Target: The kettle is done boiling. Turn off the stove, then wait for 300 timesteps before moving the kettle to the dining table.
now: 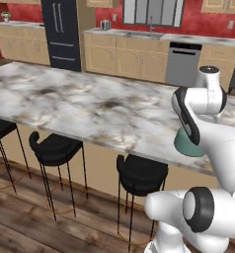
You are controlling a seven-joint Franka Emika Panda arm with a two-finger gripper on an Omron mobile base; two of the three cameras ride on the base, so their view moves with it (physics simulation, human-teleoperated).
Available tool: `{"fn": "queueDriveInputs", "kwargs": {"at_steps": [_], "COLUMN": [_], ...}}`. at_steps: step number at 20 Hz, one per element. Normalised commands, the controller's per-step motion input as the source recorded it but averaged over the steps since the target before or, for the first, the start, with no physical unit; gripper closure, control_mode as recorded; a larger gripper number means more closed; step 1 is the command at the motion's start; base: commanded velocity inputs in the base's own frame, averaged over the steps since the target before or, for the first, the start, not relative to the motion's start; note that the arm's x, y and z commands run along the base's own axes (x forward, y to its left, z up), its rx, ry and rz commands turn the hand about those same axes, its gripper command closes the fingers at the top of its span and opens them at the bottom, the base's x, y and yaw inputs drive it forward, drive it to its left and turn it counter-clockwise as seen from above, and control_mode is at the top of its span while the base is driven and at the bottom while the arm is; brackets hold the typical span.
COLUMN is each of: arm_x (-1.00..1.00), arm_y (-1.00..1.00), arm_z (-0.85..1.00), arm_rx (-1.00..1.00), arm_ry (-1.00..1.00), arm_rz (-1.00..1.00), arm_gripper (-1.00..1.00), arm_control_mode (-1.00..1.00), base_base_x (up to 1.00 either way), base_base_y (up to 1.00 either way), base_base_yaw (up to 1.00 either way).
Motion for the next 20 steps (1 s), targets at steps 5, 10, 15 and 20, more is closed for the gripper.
{"fn": "queueDriveInputs", "kwargs": {"at_steps": [5, 10, 15, 20], "arm_x": [0.0, 0.1, 0.39, 0.46], "arm_y": [0.0, 0.0, 0.03, 0.02], "arm_z": [0.0, 0.0, 0.0, 0.0], "arm_rx": [0.0, 0.0, 0.0, 0.0], "arm_ry": [0.0, 0.0, 0.0, 0.0], "arm_rz": [0.0, 0.0, 0.0, 0.0], "arm_gripper": [1.0, 1.0, 1.0, 1.0], "arm_control_mode": [1.0, -1.0, -1.0, -1.0], "base_base_x": [0.08, 0.0, 0.0, 0.0], "base_base_y": [0.02, 0.0, 0.0, 0.0], "base_base_yaw": [-0.04, 0.0, 0.0, 0.0]}}
